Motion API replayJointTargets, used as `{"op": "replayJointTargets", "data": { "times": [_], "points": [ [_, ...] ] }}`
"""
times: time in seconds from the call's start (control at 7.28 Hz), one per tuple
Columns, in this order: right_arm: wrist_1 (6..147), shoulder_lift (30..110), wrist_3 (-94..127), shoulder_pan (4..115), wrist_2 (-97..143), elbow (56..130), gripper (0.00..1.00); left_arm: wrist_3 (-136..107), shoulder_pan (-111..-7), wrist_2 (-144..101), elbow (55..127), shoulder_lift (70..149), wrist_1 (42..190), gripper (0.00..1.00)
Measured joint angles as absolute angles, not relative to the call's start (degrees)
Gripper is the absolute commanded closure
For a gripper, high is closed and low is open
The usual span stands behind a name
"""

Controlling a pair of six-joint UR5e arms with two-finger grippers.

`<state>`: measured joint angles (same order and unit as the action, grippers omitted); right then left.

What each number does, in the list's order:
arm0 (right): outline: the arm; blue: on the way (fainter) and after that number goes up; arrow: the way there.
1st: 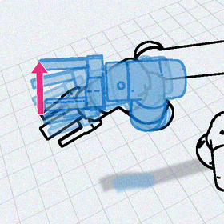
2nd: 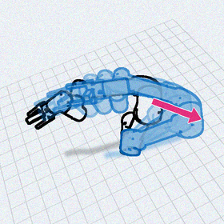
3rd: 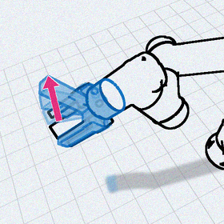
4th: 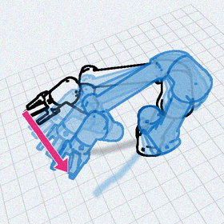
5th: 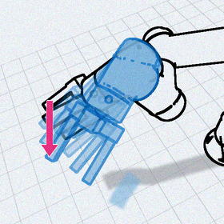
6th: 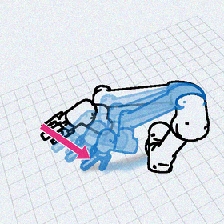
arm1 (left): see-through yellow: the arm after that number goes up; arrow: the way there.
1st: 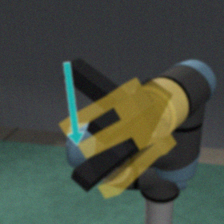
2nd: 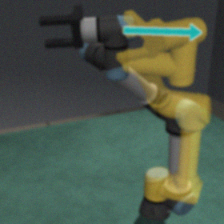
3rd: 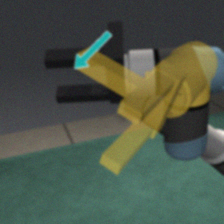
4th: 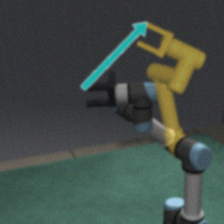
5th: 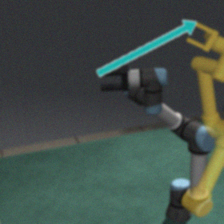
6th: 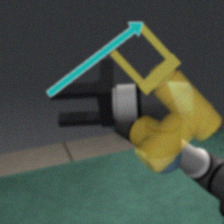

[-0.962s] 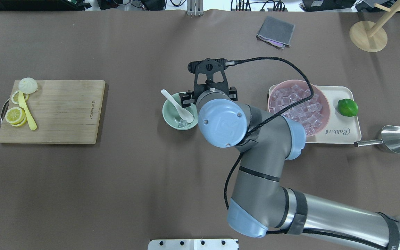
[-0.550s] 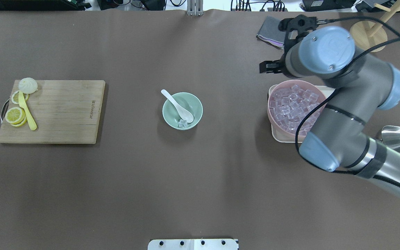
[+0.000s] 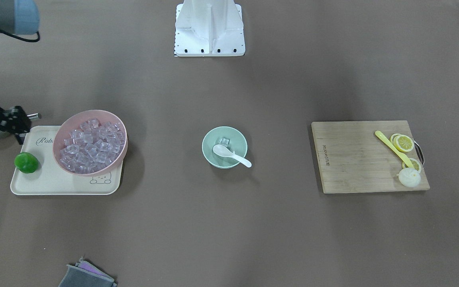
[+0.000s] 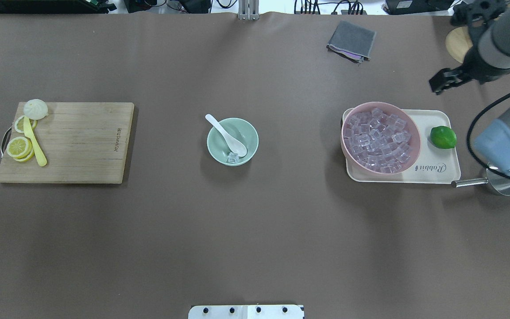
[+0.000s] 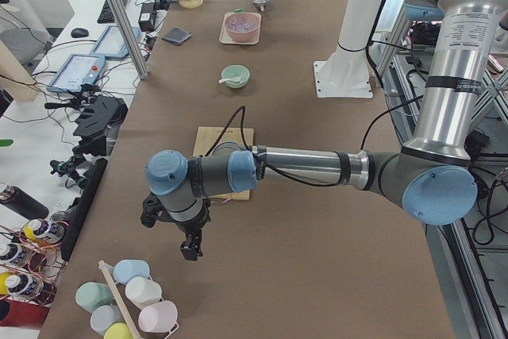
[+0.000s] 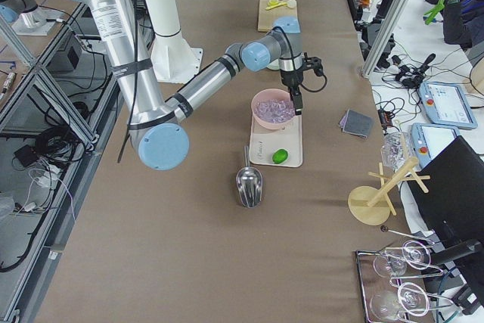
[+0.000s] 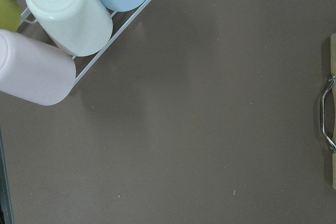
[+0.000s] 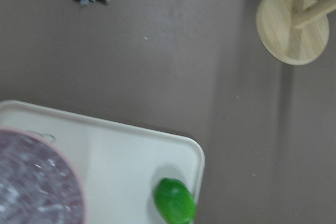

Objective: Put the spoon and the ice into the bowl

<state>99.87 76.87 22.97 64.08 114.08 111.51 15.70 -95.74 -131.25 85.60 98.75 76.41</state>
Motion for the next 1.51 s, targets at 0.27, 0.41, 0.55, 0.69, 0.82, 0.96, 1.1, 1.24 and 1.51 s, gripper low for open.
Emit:
{"op": "replayJointTargets", "data": {
  "times": [0.27, 0.41, 0.55, 0.69, 0.82, 0.96, 1.1, 1.24, 1.51],
  "points": [
    [99.78, 85.64, 11.04, 73.21, 121.22, 111.75, 0.00, 15.73, -95.58, -131.32, 87.47, 97.79, 76.38, 0.02],
    [99.66, 90.08, 6.48, 77.49, 124.65, 112.11, 0.00, 15.73, -95.55, -131.38, 88.18, 97.24, 76.38, 0.02],
    [99.65, 94.58, -0.10, 81.59, 126.86, 112.47, 0.00, 15.73, -95.55, -131.42, 88.90, 96.60, 76.36, 0.02],
    [99.68, 98.50, -5.21, 84.87, 127.89, 112.61, 0.00, 15.73, -95.54, -131.43, 89.41, 96.05, 76.32, 0.02],
    [99.68, 101.46, -7.29, 86.81, 128.55, 112.66, 0.00, 15.73, -95.54, -131.44, 89.95, 95.59, 76.30, 0.02],
    [99.67, 103.38, -8.13, 88.36, 129.33, 112.60, 0.00, 15.73, -95.54, -131.44, 90.57, 94.50, 76.55, 0.02],
    [99.67, 104.67, -8.42, 89.38, 129.83, 112.57, 0.00, 15.72, -95.57, -131.37, 91.50, 92.77, 77.19, 0.02],
    [99.67, 105.43, -8.50, 89.93, 130.11, 112.50, 0.00, 15.66, -95.69, -131.10, 93.74, 91.18, 77.79, 0.02],
    [99.61, 105.82, -8.55, 90.22, 130.39, 112.26, 0.00, 15.52, -95.82, -130.84, 98.18, 88.90, 78.17, 0.02]
  ]
}}
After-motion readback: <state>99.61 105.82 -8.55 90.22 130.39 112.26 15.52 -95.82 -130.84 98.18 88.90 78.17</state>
